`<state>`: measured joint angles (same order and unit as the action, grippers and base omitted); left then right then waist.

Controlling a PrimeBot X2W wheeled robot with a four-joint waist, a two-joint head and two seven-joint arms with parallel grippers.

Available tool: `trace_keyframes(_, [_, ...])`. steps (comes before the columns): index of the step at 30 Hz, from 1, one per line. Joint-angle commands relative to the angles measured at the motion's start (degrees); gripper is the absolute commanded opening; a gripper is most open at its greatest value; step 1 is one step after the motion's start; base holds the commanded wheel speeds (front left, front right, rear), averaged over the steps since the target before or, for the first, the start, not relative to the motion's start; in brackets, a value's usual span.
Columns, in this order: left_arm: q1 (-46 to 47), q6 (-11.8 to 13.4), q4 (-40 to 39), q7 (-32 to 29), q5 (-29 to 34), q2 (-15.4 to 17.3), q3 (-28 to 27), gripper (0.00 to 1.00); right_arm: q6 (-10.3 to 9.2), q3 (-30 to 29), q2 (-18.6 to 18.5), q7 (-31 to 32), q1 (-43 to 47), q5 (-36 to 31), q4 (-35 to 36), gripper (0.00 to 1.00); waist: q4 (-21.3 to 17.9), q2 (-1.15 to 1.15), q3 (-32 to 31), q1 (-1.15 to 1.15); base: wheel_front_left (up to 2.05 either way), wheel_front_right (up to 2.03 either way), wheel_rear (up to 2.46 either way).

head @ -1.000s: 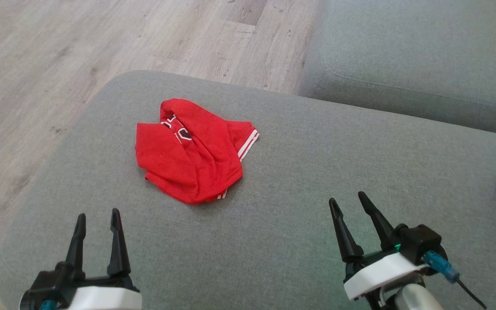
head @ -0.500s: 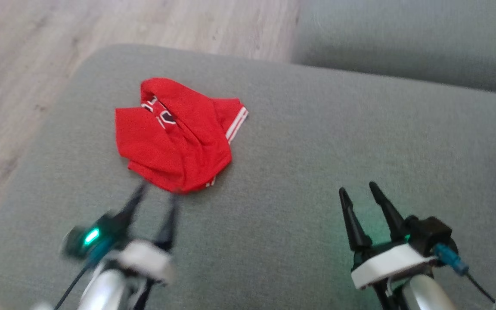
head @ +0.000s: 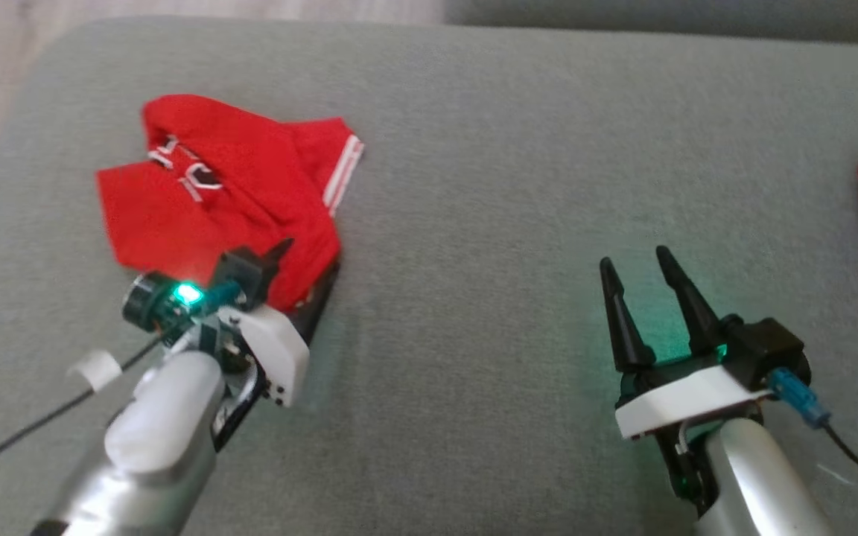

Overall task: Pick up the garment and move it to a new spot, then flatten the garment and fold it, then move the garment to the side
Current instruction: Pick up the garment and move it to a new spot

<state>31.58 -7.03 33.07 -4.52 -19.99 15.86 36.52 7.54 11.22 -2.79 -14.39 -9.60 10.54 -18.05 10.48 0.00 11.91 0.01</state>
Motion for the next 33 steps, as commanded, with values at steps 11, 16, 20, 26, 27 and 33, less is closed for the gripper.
trace_keyframes(11, [7.10, 1.89, 10.18, 2.76, 0.72, 0.37, -2.30, 0.09, -0.05, 0.58, -0.09, -0.61, -2.61, -0.59, 2.80, 1.00, -4.21, 0.00, 4.03, -0.01, 0.00, 0.00, 0.00])
trace_keyframes(16, [7.70, 2.22, 10.82, 9.95, -0.75, -0.54, -3.98, 0.00, -0.05, 0.69, -0.09, -0.61, -2.28, -0.72, 1.97, 1.00, -4.62, 0.00, 2.52, -0.01, 0.00, 0.00, 0.00])
trace_keyframes(20, [7.53, 2.15, 8.12, 15.36, -2.85, -0.84, -6.20, 0.00, -0.05, 0.88, -0.09, -0.61, -2.13, -0.47, 1.31, 1.00, -4.82, 0.00, 0.86, -0.01, 0.00, 0.00, 0.00])
trace_keyframes(26, [7.23, 1.76, -2.08, 18.53, -5.62, -1.46, -9.07, 0.00, -0.05, 1.69, -0.09, -0.61, -1.74, 0.18, 0.88, 1.00, -5.67, 0.00, -1.11, -0.01, 0.00, 0.00, 0.00])
trace_keyframes(27, [7.18, 1.80, -4.19, 18.69, -5.87, -1.62, -9.40, 0.00, -0.05, 1.72, -0.09, -0.61, -1.79, 0.28, 0.95, 1.00, -5.96, 0.00, -1.19, -0.01, 0.00, 0.00, 0.00])
trace_keyframes(33, [7.10, 2.48, -14.64, 17.21, -7.68, -3.02, -9.85, 0.00, -0.05, 1.34, -0.09, -0.61, -2.36, 1.06, 1.69, 1.00, -9.05, 0.00, -0.69, -0.01, 0.00, 0.00, 0.00])
